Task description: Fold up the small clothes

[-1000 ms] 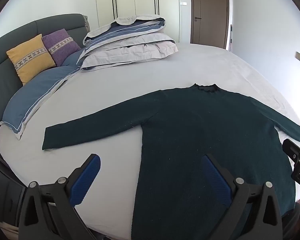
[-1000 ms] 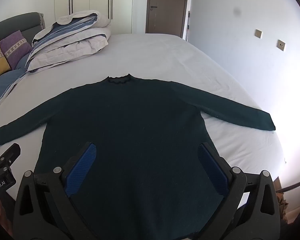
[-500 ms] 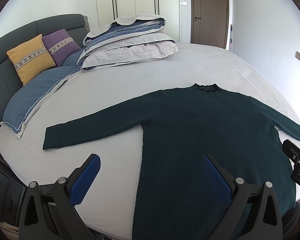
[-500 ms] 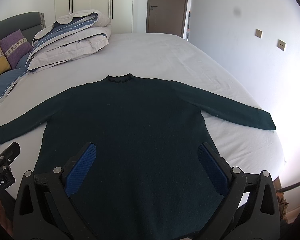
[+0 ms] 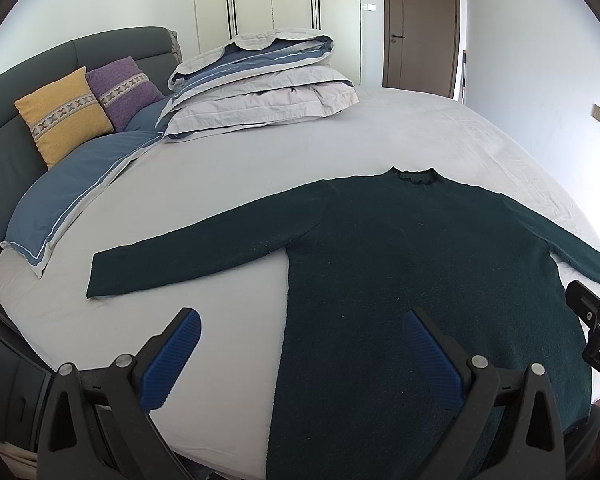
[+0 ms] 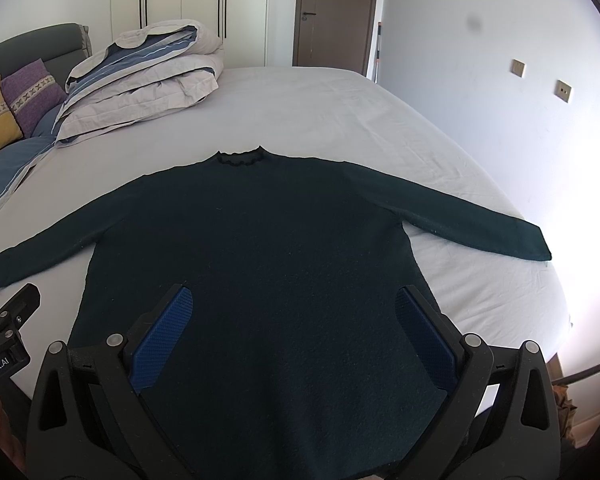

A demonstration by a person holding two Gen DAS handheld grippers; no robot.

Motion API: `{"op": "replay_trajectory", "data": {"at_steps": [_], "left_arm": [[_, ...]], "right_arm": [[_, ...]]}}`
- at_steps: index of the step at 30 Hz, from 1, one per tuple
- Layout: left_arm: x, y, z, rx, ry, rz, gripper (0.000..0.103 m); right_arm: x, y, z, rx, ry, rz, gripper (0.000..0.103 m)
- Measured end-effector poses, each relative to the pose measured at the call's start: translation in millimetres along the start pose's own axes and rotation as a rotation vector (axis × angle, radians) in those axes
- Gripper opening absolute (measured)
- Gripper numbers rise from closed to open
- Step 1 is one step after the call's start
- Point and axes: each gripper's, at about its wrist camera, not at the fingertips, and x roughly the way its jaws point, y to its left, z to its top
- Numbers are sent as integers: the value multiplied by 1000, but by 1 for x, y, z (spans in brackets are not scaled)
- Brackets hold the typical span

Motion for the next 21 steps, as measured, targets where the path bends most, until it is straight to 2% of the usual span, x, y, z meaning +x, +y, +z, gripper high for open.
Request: {"op": "replay_trajectory", "data": {"at_steps": [21], "left_arm": [[0,2,-2,-4,2,2,103]], "right_arm": [[-2,1,-3,-1,2,3,103]]}}
